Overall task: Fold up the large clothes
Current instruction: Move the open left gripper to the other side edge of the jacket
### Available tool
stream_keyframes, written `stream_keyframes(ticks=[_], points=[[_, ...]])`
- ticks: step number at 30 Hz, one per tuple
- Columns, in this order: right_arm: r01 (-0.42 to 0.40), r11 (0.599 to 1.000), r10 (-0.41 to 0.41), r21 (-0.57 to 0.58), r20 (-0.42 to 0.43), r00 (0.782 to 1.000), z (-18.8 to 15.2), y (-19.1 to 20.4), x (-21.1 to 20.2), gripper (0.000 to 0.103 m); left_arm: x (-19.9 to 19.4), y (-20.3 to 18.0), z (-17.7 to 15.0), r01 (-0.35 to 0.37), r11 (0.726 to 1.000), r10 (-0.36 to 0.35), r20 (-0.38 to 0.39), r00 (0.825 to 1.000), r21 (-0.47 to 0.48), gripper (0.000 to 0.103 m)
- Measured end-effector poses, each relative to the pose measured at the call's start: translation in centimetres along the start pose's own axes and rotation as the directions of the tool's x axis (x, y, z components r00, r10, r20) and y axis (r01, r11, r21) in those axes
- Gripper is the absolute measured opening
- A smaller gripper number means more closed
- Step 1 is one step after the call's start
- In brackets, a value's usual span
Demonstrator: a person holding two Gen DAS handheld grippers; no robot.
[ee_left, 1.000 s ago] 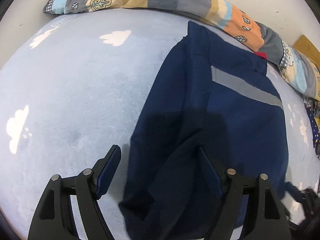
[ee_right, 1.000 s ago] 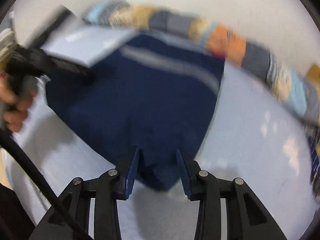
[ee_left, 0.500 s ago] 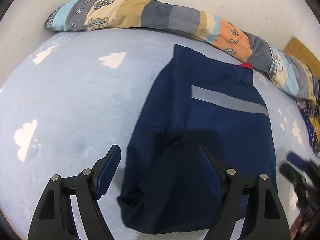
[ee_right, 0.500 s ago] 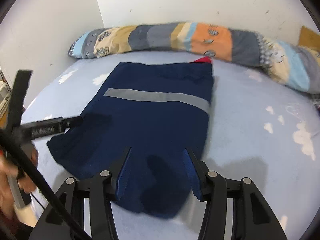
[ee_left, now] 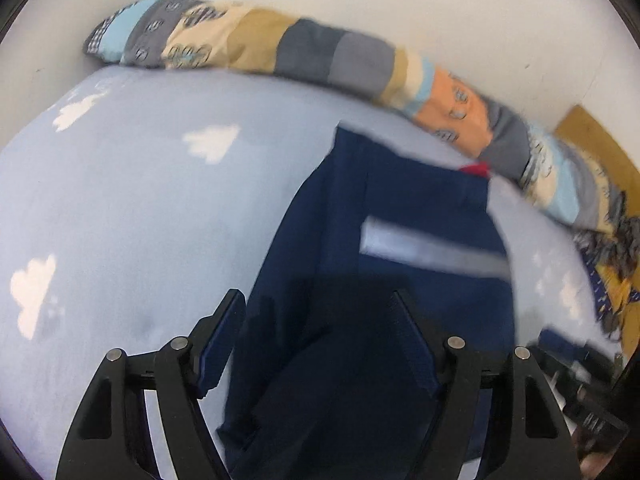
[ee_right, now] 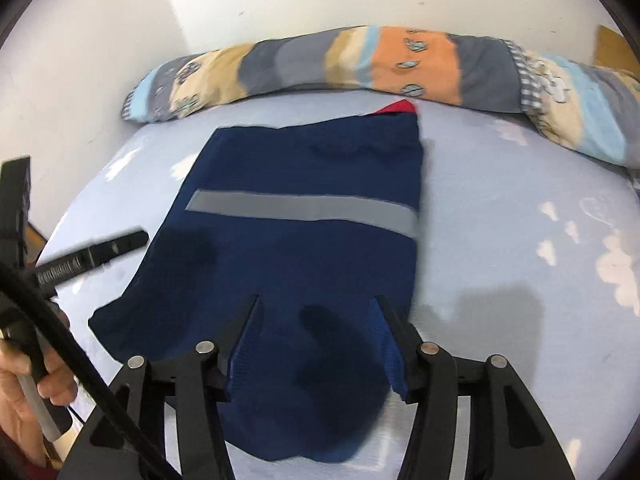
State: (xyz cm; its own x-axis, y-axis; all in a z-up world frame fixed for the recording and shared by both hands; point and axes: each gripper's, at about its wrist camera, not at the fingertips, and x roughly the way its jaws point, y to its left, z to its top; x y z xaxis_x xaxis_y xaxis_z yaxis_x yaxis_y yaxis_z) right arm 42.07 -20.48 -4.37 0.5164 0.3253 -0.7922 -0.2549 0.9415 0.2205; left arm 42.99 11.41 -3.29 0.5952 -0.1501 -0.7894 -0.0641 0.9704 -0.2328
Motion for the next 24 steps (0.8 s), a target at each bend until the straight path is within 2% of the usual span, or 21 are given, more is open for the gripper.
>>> stream_keyframes(ticks=[3, 4, 6, 7, 9, 10, 12, 15, 18, 20, 24], points=[[-0.050, 0.997, 0.052, 0.065, -0.019, 0.998, -0.6, -1.4, -0.1, 0.063, 1.2, -1.6, 1.8, -0.025, 0.999, 0.024, 0.031, 0.999, 0.041, 0.074], [-0.066, 0.994, 0.070, 0.093, -0.040, 0.997, -0.9, -2.1, 0.2, 0.063, 2.2, -1.8, 2.2, -0.035, 0.998, 0.034, 0.018, 0.999, 0.052, 0.074], [-0.087, 0.989, 0.095, 0.123, -0.058, 0.994, -1.5, -3.6, 0.7, 0.063, 4.8, -1.5, 2.3, -0.075, 0.996, 0.076, -0.036, 0.996, 0.039, 0.074], [-0.068, 0.988, 0.079, 0.139, -0.072, 0.994, -1.7, -4.5, 0.9, 0.063, 6.5, -1.1, 2.3, -0.094, 0.995, 0.095, -0.066, 0.993, 0.021, 0.074], [-0.063, 0.985, 0.077, 0.158, -0.085, 0.993, -2.2, -5.3, 0.9, 0.063, 10.0, 0.0, 1.7, -0.116, 0.993, 0.114, -0.173, 0.978, -0.004, 0.081], [-0.083, 0.980, 0.101, 0.181, -0.090, 0.991, -2.3, -5.9, 1.0, 0.063, 10.3, 0.2, 1.6, -0.114, 0.993, 0.110, -0.175, 0.978, -0.012, 0.082], [-0.128, 0.966, 0.153, 0.223, -0.098, 0.983, -2.3, -6.7, 1.3, 0.065, 9.3, 0.5, 2.0, -0.073, 0.997, 0.067, -0.175, 0.982, -0.025, 0.080], [-0.187, 0.943, 0.217, 0.275, -0.082, 0.973, -2.1, -7.6, 1.6, 0.070, 5.7, 2.9, 3.0, 0.060, 0.991, -0.076, -0.144, 0.987, -0.116, 0.080], [-0.196, 0.938, 0.225, 0.285, -0.073, 0.972, -1.9, -7.5, 1.6, 0.071, 3.0, 6.0, 3.1, 0.041, 0.987, -0.058, -0.108, 0.992, -0.156, 0.080], [-0.206, 0.934, 0.235, 0.292, -0.066, 0.970, -1.8, -7.5, 1.6, 0.071, 2.6, 7.9, 2.9, 0.024, 0.986, -0.043, -0.114, 0.993, -0.165, 0.080], [-0.217, 0.929, 0.245, 0.301, -0.059, 0.968, -1.9, -7.5, 1.6, 0.073, 4.2, 11.3, 1.5, 0.021, 0.978, -0.064, -0.204, 0.977, -0.206, 0.080]])
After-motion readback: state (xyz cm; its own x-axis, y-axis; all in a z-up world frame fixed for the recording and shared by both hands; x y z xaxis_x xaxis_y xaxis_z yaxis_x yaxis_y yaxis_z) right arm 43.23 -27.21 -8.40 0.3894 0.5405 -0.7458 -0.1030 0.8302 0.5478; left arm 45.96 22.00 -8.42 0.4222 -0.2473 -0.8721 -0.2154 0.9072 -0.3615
